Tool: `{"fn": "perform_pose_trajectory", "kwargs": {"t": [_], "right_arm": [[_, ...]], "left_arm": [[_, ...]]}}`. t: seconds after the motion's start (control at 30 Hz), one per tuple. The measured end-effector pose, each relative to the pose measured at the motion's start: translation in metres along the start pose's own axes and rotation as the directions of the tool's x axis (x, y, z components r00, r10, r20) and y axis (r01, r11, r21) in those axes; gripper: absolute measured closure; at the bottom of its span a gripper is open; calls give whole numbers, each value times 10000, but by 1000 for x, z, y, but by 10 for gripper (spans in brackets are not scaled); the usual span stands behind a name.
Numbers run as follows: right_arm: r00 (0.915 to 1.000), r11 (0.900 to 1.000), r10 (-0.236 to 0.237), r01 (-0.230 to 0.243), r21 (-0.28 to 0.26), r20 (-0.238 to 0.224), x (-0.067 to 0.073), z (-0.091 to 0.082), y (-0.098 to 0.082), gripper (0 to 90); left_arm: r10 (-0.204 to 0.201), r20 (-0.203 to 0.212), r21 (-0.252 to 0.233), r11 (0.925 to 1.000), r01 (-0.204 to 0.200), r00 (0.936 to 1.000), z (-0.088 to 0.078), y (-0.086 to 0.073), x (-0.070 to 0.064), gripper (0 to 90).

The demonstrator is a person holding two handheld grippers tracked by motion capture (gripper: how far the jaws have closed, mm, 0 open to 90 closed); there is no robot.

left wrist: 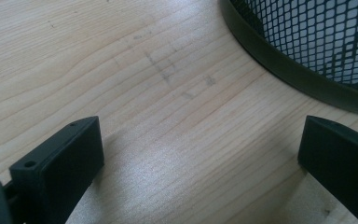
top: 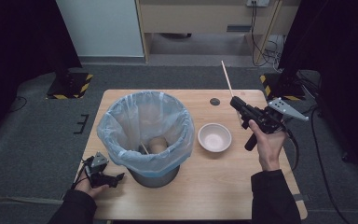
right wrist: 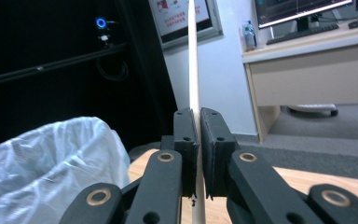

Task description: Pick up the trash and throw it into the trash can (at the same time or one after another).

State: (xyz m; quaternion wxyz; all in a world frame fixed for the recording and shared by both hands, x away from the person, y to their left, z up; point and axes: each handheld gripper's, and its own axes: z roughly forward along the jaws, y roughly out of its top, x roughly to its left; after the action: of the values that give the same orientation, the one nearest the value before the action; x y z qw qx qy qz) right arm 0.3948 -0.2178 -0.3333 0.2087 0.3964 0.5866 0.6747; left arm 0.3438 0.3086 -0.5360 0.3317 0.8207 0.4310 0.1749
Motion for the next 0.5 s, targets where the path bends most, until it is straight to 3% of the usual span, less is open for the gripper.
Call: {"fn": "perform_pose_trajectory", "kwargs": {"t": [0.5], "right_arm": [[9922, 9978, -437, 373, -557, -1171, 36, -3, 18, 860]], "left_arm": [[1, 0, 0, 10000, -1, 10000, 0, 0, 0, 0]]}}
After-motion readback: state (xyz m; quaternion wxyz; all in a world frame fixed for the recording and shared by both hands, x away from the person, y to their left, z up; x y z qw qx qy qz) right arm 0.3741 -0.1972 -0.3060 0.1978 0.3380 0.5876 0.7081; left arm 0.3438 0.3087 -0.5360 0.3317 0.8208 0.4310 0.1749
